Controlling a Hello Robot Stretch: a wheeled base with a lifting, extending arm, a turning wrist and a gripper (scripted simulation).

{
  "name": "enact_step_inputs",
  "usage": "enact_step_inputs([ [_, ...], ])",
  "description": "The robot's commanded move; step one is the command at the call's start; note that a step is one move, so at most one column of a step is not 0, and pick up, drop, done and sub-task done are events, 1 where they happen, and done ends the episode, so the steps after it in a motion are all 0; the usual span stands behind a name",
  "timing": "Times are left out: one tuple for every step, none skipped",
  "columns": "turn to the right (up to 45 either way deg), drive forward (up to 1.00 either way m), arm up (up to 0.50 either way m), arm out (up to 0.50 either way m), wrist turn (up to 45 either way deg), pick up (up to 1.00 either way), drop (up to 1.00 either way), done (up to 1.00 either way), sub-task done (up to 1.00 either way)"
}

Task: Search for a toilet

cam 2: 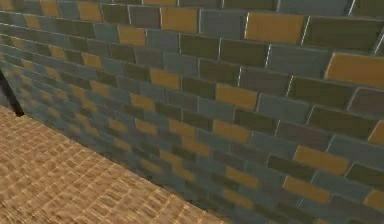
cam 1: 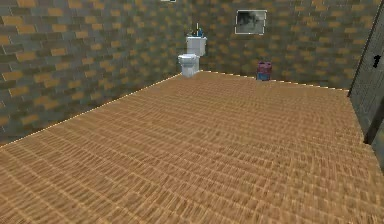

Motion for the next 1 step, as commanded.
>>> enact_step_inputs([
  [3.0, 0.0, 0.0, 0.0, 0.0, 0.0, 0.0, 0.0, 0.0],
])
